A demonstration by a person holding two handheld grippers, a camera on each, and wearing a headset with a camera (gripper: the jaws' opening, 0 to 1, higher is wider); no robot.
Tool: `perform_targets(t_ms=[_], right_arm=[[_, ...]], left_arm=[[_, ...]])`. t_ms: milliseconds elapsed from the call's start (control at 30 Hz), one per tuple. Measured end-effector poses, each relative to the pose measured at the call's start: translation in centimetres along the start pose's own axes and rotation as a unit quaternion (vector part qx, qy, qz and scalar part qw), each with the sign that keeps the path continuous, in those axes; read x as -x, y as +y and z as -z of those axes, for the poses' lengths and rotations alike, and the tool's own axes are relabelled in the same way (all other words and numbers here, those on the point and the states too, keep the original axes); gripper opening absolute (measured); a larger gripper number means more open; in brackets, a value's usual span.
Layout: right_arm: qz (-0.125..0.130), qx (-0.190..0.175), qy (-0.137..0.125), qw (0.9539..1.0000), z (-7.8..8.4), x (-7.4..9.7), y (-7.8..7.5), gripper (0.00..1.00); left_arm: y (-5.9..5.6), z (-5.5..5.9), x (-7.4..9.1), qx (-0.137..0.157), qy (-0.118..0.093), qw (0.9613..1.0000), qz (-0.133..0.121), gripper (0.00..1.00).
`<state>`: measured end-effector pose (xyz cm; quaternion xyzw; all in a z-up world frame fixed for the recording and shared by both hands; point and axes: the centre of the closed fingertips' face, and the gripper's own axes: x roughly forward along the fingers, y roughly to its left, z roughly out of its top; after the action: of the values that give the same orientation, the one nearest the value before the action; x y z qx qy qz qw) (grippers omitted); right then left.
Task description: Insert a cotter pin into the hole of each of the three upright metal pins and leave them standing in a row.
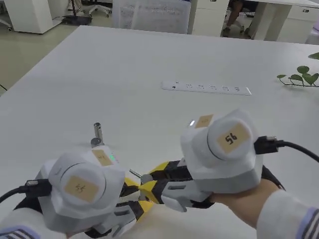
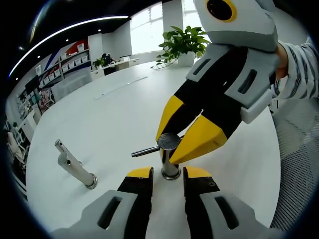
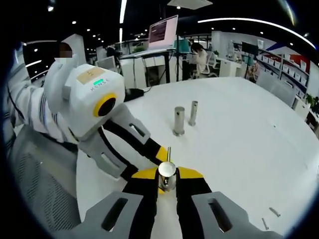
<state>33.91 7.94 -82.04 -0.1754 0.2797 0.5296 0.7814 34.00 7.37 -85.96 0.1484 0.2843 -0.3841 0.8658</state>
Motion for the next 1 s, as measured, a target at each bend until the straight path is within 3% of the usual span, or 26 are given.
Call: perform_targets(t_ms=[200,400,500,567,867,1000], right_arm=[[-0.023,0.005,0.001,0.9997,0.1,0.3,-0.5,0.13],[-0.052,0.034,0.005,0.998,0.2,0.3,-0.9,0.13],[-0.078,0.059,0.008,0.9951,0.2,0.3,-0.9,0.13],[-0.108,0.095,0.008,0.9895,0.2,0.3,-0.7,0.13],[-0.145,0.122,0.016,0.9818,-0.1,0.0,-1.8,0.13],[-0.167,0.144,0.019,0.9751,-0.1,0.0,-1.8,0.13]], left_arm=[[0.0,0.6,0.9,0.009,0.001,0.9998,0.02,0.33],[1.2,1.5,1.9,0.002,0.009,1.0,0.003,0.36],[1.6,1.6,2.4,0.007,0.007,0.9999,0.002,0.43],[1.9,1.7,2.7,0.009,0.006,0.9999,-0.004,0.45],[2.6,1.6,3.5,0.029,-0.008,0.9995,-0.007,0.47],[2.4,1.3,3.8,0.044,-0.021,0.9987,0.012,0.53]])
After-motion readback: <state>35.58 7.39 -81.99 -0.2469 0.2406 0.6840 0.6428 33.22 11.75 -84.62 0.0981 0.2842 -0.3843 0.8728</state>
